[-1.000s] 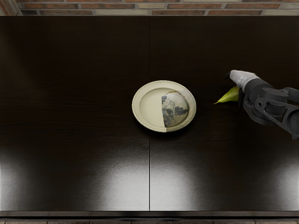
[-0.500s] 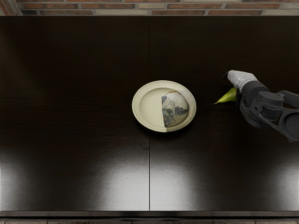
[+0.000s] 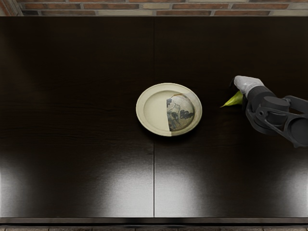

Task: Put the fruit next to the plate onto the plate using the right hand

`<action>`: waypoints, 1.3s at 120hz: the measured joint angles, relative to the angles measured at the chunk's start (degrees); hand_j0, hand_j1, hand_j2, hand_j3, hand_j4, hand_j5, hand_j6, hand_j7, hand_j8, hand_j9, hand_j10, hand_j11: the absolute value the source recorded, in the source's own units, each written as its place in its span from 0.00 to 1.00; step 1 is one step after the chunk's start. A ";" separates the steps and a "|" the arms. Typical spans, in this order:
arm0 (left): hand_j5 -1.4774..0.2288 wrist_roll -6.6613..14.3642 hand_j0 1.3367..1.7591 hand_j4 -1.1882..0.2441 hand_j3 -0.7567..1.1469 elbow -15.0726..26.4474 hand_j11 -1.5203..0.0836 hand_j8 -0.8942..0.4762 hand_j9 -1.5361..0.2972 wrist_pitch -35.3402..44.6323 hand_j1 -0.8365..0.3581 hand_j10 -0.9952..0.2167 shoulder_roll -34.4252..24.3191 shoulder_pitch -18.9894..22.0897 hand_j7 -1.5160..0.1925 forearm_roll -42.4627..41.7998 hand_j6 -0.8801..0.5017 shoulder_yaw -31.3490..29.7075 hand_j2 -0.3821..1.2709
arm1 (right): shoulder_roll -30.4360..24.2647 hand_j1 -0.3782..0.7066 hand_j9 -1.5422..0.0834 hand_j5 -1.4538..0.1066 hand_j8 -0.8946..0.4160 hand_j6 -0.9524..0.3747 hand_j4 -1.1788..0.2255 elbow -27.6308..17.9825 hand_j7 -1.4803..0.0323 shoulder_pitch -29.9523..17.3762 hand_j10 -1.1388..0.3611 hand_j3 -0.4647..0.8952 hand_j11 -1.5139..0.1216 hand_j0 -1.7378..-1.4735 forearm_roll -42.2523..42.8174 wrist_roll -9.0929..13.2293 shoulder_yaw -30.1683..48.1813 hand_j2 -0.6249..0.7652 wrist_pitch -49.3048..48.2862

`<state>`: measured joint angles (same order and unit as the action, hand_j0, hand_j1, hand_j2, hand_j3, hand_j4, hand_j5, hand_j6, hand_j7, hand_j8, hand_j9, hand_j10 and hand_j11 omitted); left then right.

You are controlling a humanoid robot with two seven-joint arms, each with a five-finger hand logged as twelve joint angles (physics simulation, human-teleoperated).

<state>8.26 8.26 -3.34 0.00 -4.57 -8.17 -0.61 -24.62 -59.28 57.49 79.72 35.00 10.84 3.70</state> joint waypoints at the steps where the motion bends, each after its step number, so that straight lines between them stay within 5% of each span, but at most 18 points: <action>1: 0.85 0.00 0.76 0.82 0.40 0.00 0.93 0.64 0.82 0.00 0.97 0.80 0.00 0.00 0.87 0.00 0.62 0.00 0.23 | 0.00 0.42 0.66 0.63 0.41 0.44 0.58 0.00 0.67 0.00 0.52 0.34 0.64 0.30 0.00 0.00 0.00 0.40 0.00; 47: 0.85 0.00 0.76 0.82 0.40 0.00 0.93 0.64 0.82 0.00 0.97 0.80 0.00 0.00 0.87 0.00 0.62 0.00 0.23 | 0.04 0.51 0.60 0.57 0.35 0.39 0.53 0.02 0.60 -0.07 0.47 0.34 0.58 0.30 -0.11 0.00 -0.02 0.39 -0.01; 113: 0.85 0.00 0.76 0.82 0.40 0.00 0.93 0.64 0.82 0.00 0.97 0.80 0.00 0.00 0.87 0.00 0.62 0.01 0.23 | 0.12 0.55 0.53 0.55 0.40 0.32 0.42 0.00 0.54 -0.74 0.49 0.34 0.50 0.31 0.68 0.03 0.03 0.40 0.28; 156: 0.85 0.00 0.76 0.82 0.40 0.00 0.93 0.64 0.82 0.00 0.97 0.80 0.00 0.00 0.87 0.00 0.62 0.01 0.23 | 0.11 0.56 0.41 0.39 0.46 0.37 0.35 -0.05 0.40 -0.74 0.51 0.27 0.37 0.29 0.20 0.03 0.15 0.44 0.06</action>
<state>8.26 8.26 -3.34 0.00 -4.57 -8.17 -0.60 -24.51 -59.33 56.75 79.93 35.03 10.99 3.76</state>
